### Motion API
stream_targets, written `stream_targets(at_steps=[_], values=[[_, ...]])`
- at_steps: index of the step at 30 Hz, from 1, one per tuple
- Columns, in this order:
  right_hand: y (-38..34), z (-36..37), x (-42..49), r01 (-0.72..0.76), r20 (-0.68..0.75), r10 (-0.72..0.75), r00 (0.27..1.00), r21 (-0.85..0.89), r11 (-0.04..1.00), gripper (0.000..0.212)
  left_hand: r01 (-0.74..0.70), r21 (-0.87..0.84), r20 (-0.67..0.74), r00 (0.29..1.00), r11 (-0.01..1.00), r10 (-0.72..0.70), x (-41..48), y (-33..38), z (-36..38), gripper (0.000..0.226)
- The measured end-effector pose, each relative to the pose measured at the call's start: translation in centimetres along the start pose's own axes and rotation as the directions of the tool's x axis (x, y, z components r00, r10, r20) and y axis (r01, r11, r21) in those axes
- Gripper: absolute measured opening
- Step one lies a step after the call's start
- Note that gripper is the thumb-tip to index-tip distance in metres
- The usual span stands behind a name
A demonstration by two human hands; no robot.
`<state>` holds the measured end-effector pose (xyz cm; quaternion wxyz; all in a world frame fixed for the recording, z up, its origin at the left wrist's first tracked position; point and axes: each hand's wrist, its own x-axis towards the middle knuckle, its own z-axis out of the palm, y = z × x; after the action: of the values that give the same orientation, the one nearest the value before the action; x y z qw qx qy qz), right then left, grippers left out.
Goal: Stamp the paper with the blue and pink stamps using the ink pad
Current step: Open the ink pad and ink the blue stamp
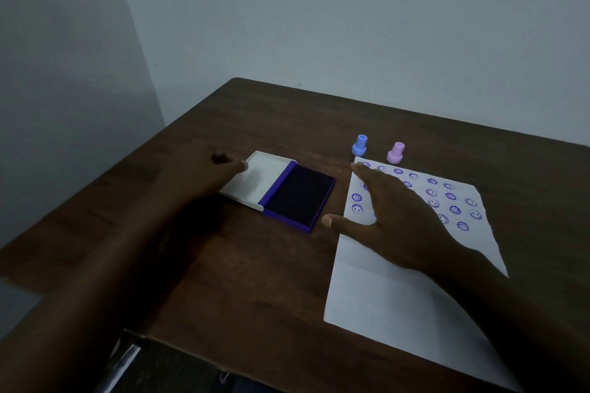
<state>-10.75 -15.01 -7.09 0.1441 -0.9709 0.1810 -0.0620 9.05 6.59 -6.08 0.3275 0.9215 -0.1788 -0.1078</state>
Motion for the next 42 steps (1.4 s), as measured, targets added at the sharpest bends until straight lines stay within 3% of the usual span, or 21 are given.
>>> stream_targets(at_steps=[8, 13, 16, 20, 22, 26, 29, 33, 35, 37, 39, 42], values=[[-0.3, 0.3, 0.2, 0.012, -0.025, -0.012, 1.0, 0.01, 1.0, 0.12, -0.151, 0.056, 0.01, 0.988, 0.987, 0.151, 2.5, 1.7, -1.1, 0.035], [-0.3, -0.2, 0.5, -0.025, -0.046, 0.025, 0.999, 0.009, 1.0, 0.115, -0.214, -0.128, -0.059, 0.976, 0.968, 0.208, 4.1, 2.0, -0.5, 0.043], [0.4, -1.0, 1.4, -0.097, -0.05, 0.098, 0.994, 0.03, 0.995, 0.114, -0.209, -0.306, -0.052, 0.978, 0.929, 0.203, 4.5, 1.2, 0.7, 0.028], [1.8, -2.1, 4.1, -0.053, -0.218, 0.07, 0.973, 0.086, 0.995, 0.072, -0.226, -0.298, -0.025, 0.973, 0.927, 0.229, 5.2, 0.5, 1.6, 0.018], [2.3, -2.7, 6.3, -0.047, -0.257, 0.061, 0.964, 0.059, 0.997, 0.065, -0.222, -0.339, -0.018, 0.973, 0.914, 0.229, 5.4, 0.7, 1.7, 0.022], [3.4, -3.3, 10.8, -0.129, -0.222, 0.126, 0.967, 0.003, 0.992, 0.057, -0.15, -0.576, 0.045, 0.976, 0.804, 0.215, 4.9, 1.6, 1.6, 0.025], [4.0, -3.1, 12.5, -0.177, -0.219, 0.174, 0.96, 0.008, 0.984, 0.041, -0.057, -0.71, 0.136, 0.967, 0.702, 0.216, 4.6, 2.2, 1.2, 0.046], [4.0, -2.9, 13.3, -0.168, -0.187, 0.157, 0.97, -0.044, 0.985, 0.017, -0.019, -0.757, 0.176, 0.957, 0.653, 0.232, 4.7, 2.0, 1.1, 0.055], [3.4, -3.0, 13.1, -0.124, -0.196, 0.125, 0.973, 0.015, 0.992, 0.015, -0.024, -0.768, 0.174, 0.954, 0.64, 0.246, 4.6, 1.9, 1.1, 0.051], [2.0, -3.2, 12.4, -0.014, -0.218, 0.057, 0.974, 0.195, 0.981, 0.016, -0.041, -0.771, 0.166, 0.95, 0.636, 0.264, 4.5, 1.9, 1.1, 0.044], [-0.1, -3.4, 11.3, 0.094, -0.241, 0.002, 0.97, 0.386, 0.918, 0.014, -0.061, -0.762, 0.169, 0.942, 0.644, 0.29, 4.4, 1.9, 1.3, 0.037], [-3.1, -3.6, 10.4, 0.125, -0.239, 0.018, 0.971, 0.571, 0.812, 0.015, -0.062, -0.783, 0.189, 0.924, 0.619, 0.332, 4.1, 2.1, 1.6, 0.031]])
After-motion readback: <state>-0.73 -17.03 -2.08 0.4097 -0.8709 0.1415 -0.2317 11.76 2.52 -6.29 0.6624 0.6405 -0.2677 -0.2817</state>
